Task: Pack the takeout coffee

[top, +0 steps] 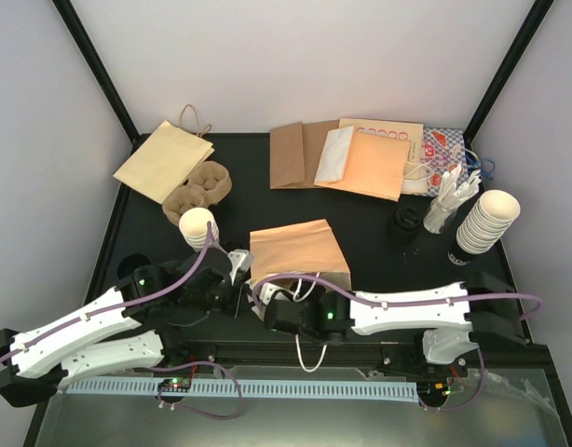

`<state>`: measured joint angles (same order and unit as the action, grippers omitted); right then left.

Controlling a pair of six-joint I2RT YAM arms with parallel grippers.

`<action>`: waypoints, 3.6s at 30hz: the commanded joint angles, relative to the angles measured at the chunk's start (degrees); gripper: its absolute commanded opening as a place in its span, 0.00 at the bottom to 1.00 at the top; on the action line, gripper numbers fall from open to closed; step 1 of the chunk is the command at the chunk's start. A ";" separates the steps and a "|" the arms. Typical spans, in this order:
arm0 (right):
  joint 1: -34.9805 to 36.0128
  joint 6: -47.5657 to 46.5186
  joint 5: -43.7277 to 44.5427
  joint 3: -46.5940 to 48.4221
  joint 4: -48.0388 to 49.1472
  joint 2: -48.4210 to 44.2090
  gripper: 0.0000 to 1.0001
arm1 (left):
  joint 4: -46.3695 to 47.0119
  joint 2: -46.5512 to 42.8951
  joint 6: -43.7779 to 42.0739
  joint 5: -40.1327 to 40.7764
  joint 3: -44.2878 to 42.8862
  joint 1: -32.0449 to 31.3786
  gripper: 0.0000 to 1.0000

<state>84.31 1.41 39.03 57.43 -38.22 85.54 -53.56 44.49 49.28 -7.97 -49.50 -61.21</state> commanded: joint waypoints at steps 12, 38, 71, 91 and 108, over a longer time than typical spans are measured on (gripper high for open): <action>3.61 -3.50 -4.51 2.50 2.47 -19.15 0.22 | -2.14 -0.59 -0.31 1.86 -2.88 -0.23 0.01; 3.30 3.00 4.89 8.77 -20.85 -19.84 0.82 | -4.72 0.16 -0.18 1.79 -3.76 -0.23 0.02; 1.56 13.61 13.23 17.24 -33.51 -11.34 0.05 | -0.82 11.18 -10.24 8.20 -11.12 2.05 0.02; -2.39 19.68 15.14 19.68 -35.12 -4.51 0.05 | 2.88 3.04 -2.97 5.53 -3.00 4.11 0.97; -2.93 18.49 15.14 20.33 -33.56 -4.36 0.05 | 21.88 -17.16 2.67 13.36 11.76 4.26 0.99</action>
<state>81.78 19.42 52.36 76.23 -73.03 82.02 -41.34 31.35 51.59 4.16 -40.91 -57.06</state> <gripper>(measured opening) 0.051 0.989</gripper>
